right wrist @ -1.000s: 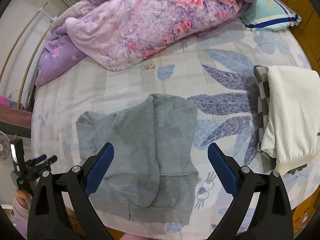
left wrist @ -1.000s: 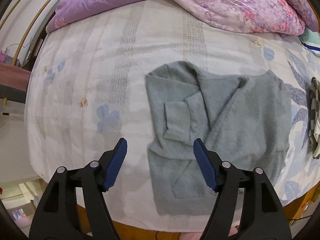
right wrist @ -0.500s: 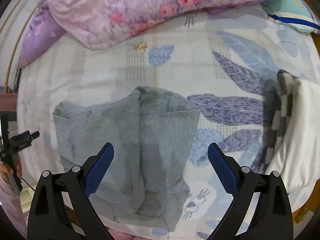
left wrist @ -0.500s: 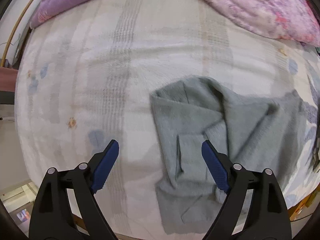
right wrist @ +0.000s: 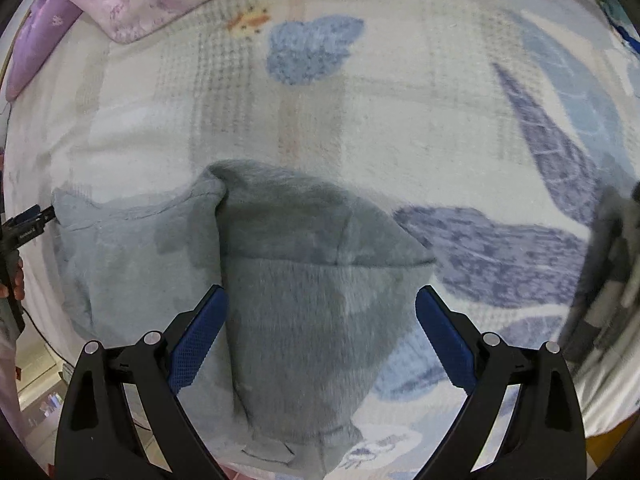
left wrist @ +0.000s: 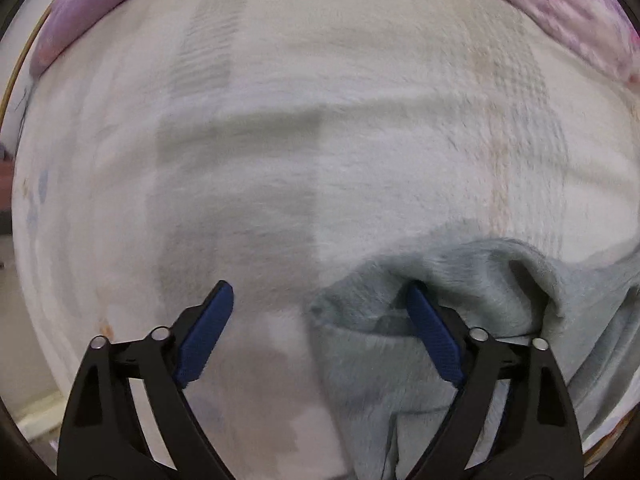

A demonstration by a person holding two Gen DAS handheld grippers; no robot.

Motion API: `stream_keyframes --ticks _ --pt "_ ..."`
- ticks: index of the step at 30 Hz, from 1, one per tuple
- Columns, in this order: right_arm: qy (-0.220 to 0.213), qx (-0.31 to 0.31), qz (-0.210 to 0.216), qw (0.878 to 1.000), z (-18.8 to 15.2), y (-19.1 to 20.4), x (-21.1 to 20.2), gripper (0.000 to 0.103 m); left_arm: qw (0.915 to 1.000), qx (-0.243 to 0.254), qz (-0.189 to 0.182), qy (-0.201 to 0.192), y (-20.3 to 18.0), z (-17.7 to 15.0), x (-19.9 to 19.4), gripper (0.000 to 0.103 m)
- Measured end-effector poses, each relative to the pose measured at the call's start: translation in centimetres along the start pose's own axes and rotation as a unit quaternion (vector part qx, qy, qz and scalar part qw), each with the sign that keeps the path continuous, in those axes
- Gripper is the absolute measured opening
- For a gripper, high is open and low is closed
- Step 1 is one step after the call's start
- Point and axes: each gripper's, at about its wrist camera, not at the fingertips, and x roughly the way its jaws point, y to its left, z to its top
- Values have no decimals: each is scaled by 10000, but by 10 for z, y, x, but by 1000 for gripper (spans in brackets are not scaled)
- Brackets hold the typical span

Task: Fold large clothes
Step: 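Close the left tool on the hem while the right tool grasps the hem too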

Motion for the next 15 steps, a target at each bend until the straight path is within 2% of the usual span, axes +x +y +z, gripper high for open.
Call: stream_keyframes --ticks 1,2,3,4,5,9,12,14,15 --pt "59 -30 21 10000 2 0 5 91 9999 64 -132 -73 -2 -2 1 72" --pt "113 -109 39 9999 5 1 11 91 9995 61 -297 -91 -1 -4 0 52" --pt "137 -191 67 9997 8 2 14 91 9980 -10 -631 -75 1 -6 -2 43" --pt "150 -303 109 9994 10 4 19 91 9967 -54 -813 -31 3 -7 -4 19" --pt "152 -374 113 9991 13 5 23 91 9943 -81 -1061 86 4 -8 -5 5" --pt "29 -425 -96 9990 26 4 31 91 9921 -269 -1222 58 13 -11 -12 5" --pt "-199 -337 -29 9992 32 1 29 93 9878 -599 -1437 33 26 -17 -19 5" --pt "-326 -548 -251 9976 34 5 32 91 9872 -654 -1454 -44 30 -20 -24 5" --pt "-313 -815 -510 9949 31 12 37 90 9877 -641 -1422 -73 31 -22 -27 5"
